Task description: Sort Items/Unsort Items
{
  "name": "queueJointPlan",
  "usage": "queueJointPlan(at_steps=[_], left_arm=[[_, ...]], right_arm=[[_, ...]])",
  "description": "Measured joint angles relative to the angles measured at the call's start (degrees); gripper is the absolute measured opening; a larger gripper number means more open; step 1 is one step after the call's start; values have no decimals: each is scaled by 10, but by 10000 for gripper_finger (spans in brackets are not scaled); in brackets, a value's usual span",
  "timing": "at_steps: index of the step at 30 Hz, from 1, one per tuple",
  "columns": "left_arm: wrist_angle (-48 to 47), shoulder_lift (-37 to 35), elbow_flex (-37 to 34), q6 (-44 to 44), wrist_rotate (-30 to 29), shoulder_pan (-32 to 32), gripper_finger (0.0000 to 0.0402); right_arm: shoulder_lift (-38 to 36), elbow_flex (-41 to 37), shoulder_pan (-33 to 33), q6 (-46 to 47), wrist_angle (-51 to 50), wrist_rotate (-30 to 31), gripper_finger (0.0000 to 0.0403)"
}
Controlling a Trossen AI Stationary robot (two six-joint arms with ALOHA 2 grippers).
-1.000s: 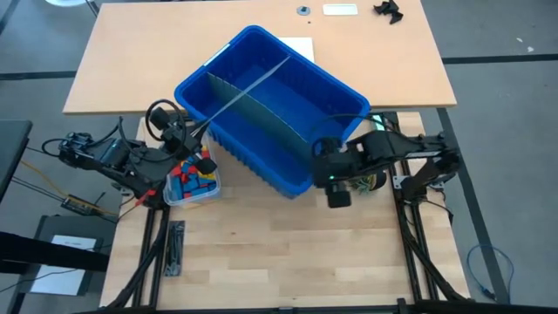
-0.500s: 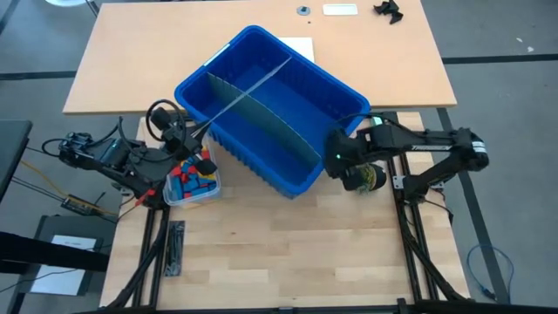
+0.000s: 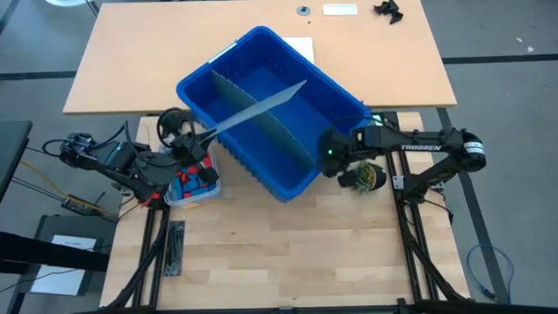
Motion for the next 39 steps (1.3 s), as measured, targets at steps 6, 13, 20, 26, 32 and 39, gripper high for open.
queueJointPlan(at_steps=[6, 13, 20, 26, 32, 39], left_arm=[[3, 0, 0, 1, -1, 0, 15], [3, 0, 0, 3, -3, 0, 15], [2, 0, 0, 0, -3, 0, 15], [3, 0, -1, 0, -4, 0, 15], [2, 0, -1, 0, -4, 1, 15], [2, 0, -1, 7, -4, 1, 15]], right_arm=[[2, 23, 43, 115, 9, 31, 95], [6, 30, 63, 253, 41, 18, 94], [49, 30, 77, 299, 124, 2, 91], [111, 45, 90, 305, 205, -13, 90], [155, 83, 117, 328, 239, -27, 90], [160, 90, 134, 307, 238, -43, 180]])
